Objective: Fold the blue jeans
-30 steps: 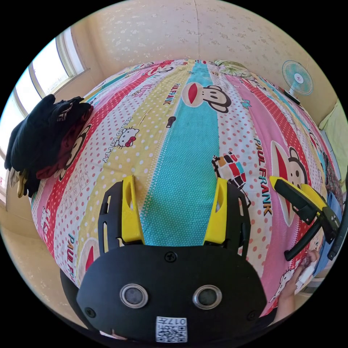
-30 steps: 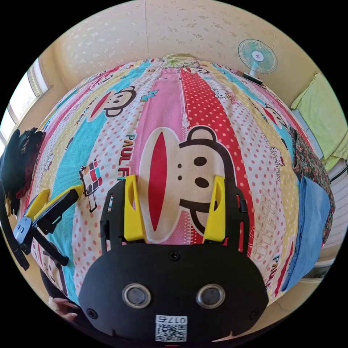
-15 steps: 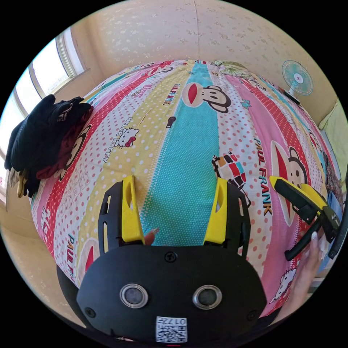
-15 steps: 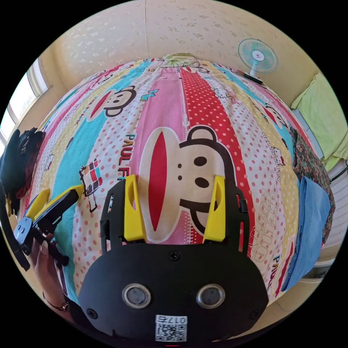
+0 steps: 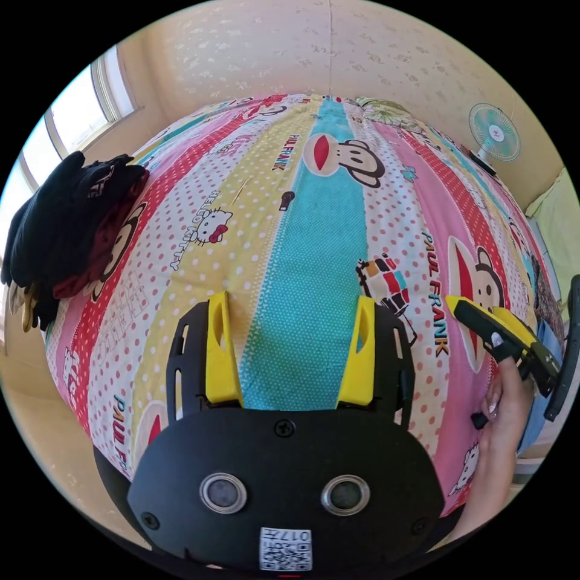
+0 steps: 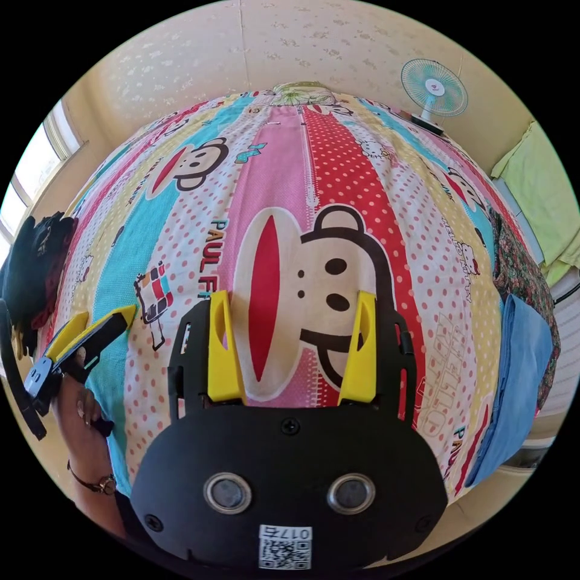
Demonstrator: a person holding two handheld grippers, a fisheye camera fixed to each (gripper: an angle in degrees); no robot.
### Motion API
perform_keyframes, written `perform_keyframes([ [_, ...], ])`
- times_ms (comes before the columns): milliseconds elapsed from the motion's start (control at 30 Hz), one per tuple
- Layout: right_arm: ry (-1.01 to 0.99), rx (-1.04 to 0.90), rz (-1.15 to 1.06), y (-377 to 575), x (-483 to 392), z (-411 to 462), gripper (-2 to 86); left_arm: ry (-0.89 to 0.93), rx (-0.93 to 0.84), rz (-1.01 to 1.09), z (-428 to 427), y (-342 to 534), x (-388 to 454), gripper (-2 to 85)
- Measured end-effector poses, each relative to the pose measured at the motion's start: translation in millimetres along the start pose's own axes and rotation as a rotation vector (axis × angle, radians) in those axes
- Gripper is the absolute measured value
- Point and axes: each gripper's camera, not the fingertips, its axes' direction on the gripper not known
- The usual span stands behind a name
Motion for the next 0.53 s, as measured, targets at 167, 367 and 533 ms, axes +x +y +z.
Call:
perform_keyframes([
  [167, -0.220, 0.075, -0.171, 16, -3, -28, 18.4, 0.067, 0.179, 0.014, -68, 38, -54, 18.4],
  [367, -0.525, 0.225, -0.428, 20, -102, -74, 14.7, -0.014, 0.340, -0.115, -163, 101, -181, 17.4],
  [533, -0.624, 0.313, -0.722, -2, -249, -116, 14.8, 0.018, 0.284, -0.252, -205, 145, -295, 17.8],
])
